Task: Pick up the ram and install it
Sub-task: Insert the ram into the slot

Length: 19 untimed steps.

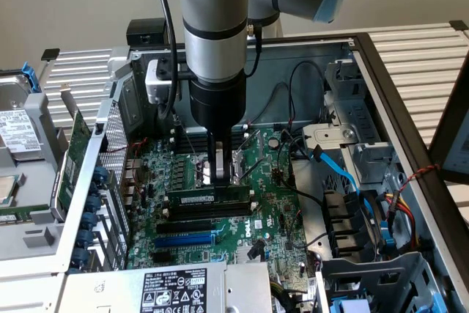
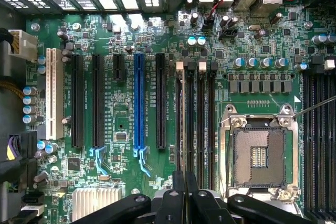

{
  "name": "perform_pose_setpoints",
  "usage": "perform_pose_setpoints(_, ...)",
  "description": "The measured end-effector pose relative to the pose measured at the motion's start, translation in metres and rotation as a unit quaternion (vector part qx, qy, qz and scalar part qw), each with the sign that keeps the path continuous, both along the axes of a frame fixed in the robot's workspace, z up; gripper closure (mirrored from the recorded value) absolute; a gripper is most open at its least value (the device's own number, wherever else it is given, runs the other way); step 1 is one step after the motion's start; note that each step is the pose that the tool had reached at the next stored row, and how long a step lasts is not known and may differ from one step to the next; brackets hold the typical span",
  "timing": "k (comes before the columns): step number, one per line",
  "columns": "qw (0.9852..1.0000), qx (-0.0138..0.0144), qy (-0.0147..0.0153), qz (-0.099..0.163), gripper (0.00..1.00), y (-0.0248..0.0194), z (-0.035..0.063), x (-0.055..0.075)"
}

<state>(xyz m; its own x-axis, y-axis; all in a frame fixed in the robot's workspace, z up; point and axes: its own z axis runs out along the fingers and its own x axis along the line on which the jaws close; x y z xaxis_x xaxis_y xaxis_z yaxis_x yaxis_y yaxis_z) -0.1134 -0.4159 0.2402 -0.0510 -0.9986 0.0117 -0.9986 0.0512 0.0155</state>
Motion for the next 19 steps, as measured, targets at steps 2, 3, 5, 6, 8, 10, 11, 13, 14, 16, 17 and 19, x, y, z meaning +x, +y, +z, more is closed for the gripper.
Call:
perform_pose_setpoints(2,1.0000,0.0000,0.0000,0.000,0.87,-0.0003,-0.0002,-0.0001)
perform_pose_setpoints(3,1.0000,0.0000,0.0000,0.000,0.87,-0.0006,-0.0002,-0.0001)
perform_pose_setpoints(5,1.0000,0.0001,0.0000,0.000,0.87,-0.0007,-0.0004,-0.0001)
perform_pose_setpoints(6,1.0000,0.0000,0.0000,0.000,0.87,-0.0008,-0.0005,-0.0001)
perform_pose_setpoints(8,1.0000,-0.0001,0.0001,0.000,0.87,-0.0009,-0.0008,-0.0001)
perform_pose_setpoints(10,1.0000,0.0000,0.0000,0.000,0.87,-0.0008,-0.0015,-0.0001)
perform_pose_setpoints(11,1.0000,0.0000,0.0000,0.000,0.87,-0.0008,-0.0019,-0.0001)
perform_pose_setpoints(13,1.0000,0.0000,0.0000,0.000,0.87,-0.0008,-0.0027,-0.0001)
perform_pose_setpoints(14,1.0000,0.0000,0.0000,0.000,0.87,-0.0008,-0.0031,-0.0001)
perform_pose_setpoints(16,1.0000,-0.0001,0.0001,0.000,0.87,-0.0003,-0.0039,-0.0001)
perform_pose_setpoints(17,1.0000,0.0000,0.0000,0.000,0.87,0.0005,-0.0043,-0.0001)
perform_pose_setpoints(19,1.0000,0.0001,0.0000,0.000,0.87,0.0012,-0.0048,-0.0001)
